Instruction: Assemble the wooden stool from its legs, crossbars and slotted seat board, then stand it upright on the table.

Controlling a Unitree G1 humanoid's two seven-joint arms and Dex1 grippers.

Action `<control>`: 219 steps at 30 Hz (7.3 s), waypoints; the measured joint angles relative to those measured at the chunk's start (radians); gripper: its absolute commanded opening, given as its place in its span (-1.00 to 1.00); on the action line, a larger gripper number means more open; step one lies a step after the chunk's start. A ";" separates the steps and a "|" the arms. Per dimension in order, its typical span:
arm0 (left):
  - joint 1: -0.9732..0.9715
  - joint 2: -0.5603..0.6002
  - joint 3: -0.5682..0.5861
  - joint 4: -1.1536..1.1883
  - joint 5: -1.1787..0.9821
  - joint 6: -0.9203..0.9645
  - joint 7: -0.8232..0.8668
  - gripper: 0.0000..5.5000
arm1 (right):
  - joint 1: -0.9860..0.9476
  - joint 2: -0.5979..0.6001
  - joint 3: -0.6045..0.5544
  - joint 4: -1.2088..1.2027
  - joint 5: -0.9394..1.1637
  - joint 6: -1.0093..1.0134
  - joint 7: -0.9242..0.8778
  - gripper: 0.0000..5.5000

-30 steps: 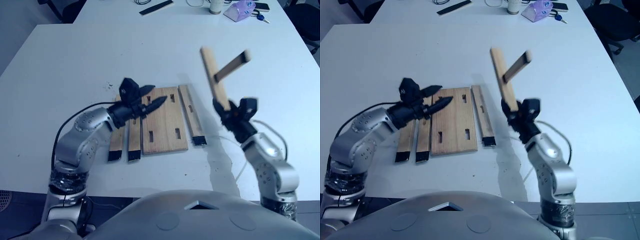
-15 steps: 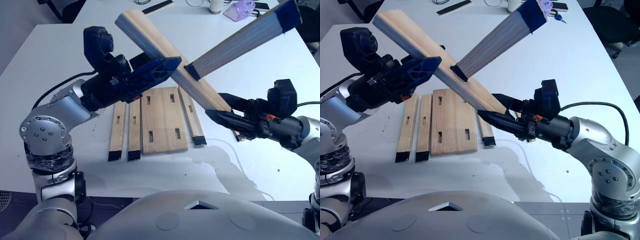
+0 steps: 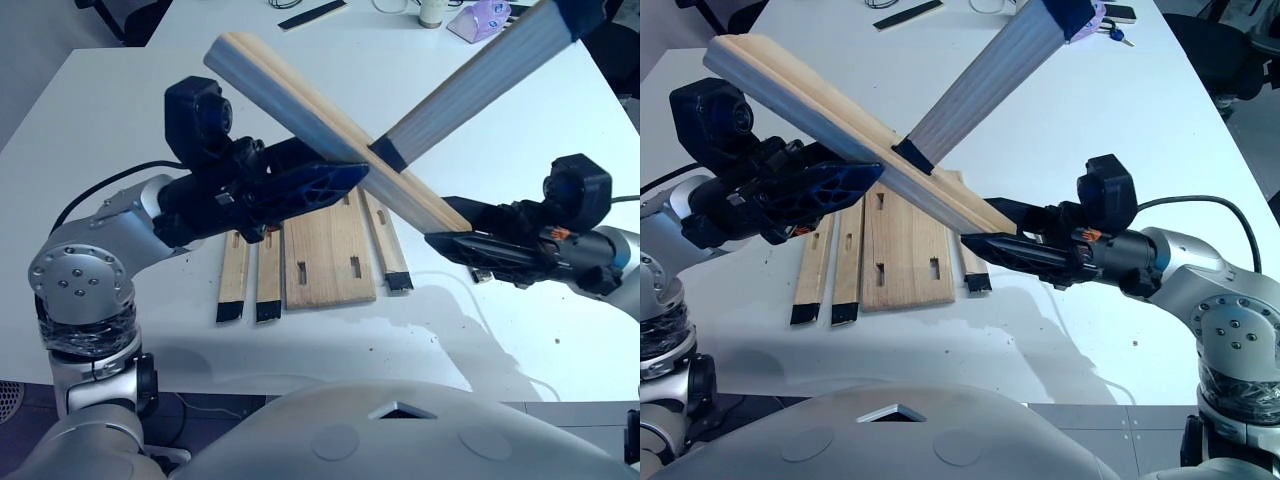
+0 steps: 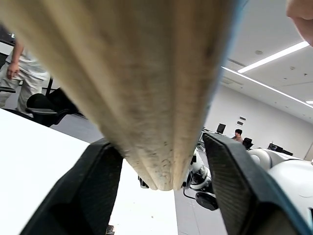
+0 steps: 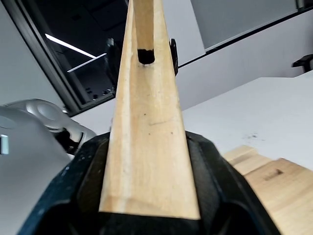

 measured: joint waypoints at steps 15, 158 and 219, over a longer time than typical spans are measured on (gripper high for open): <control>0.037 0.027 -0.040 0.013 0.062 -0.008 -0.022 -0.26 | 0.004 -0.015 0.061 -0.022 -0.194 -0.024 0.029 0.07; 0.674 0.279 0.031 -0.091 1.201 0.055 -0.203 0.16 | 0.611 0.319 0.060 -0.039 -0.787 -0.416 -0.192 0.09; -0.371 0.056 0.064 0.014 0.654 -0.109 -0.255 -0.23 | -0.222 -0.200 -0.203 -0.119 0.291 -0.318 -0.470 0.35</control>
